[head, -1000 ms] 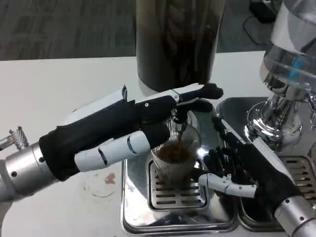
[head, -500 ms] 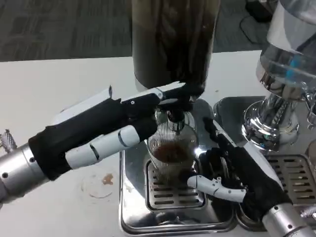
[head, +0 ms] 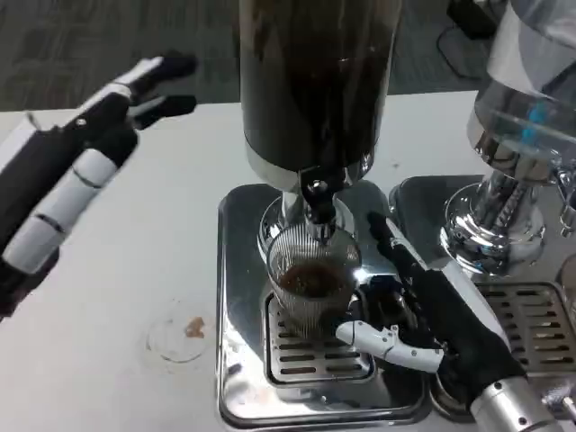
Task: Grasp the cup under the faucet to collect the drink, then remove the cup.
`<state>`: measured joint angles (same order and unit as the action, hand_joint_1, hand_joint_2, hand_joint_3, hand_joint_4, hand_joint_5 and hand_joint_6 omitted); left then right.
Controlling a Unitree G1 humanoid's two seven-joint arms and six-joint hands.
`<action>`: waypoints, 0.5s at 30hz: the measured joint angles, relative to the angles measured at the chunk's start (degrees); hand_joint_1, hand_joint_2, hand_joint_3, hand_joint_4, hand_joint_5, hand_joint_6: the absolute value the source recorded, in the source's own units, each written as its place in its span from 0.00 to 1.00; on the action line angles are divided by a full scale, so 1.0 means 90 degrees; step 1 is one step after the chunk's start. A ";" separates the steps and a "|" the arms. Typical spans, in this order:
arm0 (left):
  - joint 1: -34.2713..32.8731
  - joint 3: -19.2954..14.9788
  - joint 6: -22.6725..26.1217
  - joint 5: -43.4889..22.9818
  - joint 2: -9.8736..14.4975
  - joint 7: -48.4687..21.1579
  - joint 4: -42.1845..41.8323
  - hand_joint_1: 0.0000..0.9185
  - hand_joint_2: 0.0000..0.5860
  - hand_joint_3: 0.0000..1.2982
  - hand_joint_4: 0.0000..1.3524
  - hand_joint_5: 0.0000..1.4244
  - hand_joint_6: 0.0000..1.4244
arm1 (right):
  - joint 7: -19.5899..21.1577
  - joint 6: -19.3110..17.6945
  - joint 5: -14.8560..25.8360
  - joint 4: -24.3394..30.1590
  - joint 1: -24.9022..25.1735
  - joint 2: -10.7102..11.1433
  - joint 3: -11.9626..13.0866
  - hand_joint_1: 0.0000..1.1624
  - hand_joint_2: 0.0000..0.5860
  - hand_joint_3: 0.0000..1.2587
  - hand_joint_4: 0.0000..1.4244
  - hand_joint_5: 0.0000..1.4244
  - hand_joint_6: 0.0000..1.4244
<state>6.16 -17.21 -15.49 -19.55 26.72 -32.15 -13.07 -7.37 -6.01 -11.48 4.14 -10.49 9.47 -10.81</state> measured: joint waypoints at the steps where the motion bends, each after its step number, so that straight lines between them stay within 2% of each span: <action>1: 0.0177 -0.0124 0.0044 -0.0004 -0.0091 0.0180 0.0001 0.00 0.42 0.18 0.00 0.16 0.05 | 0.0041 -0.0028 0.0001 -0.0063 -0.0008 -0.0057 -0.0018 0.63 0.21 0.00 0.00 0.00 0.11; 5: 0.0763 -0.0319 0.0124 0.0008 -0.0155 0.0291 0.0165 0.00 0.42 0.18 0.00 0.16 0.05 | 0.0085 -0.0167 -0.0002 -0.0169 -0.0001 -0.0103 -0.0068 0.63 0.21 0.00 0.00 0.00 0.12; 8: 0.0870 -0.0354 0.0072 0.0105 -0.0163 0.0297 0.0383 0.00 0.42 0.20 0.00 0.17 0.06 | 0.0088 -0.0195 -0.0036 -0.0181 0.0000 -0.0130 -0.0118 0.65 0.20 0.00 0.00 0.00 0.12; 15: 0.1058 -0.0468 -0.0441 0.0580 -0.0331 0.0474 0.1236 0.00 0.43 0.21 0.01 0.18 0.06 | 0.0202 -0.0239 -0.0068 -0.0262 0.0020 -0.0258 -0.0175 0.66 0.19 0.00 0.00 0.00 0.14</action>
<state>15.68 -21.42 -19.46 -14.33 23.74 -27.89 -1.94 -5.54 -8.16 -12.10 1.78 -10.32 7.15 -12.39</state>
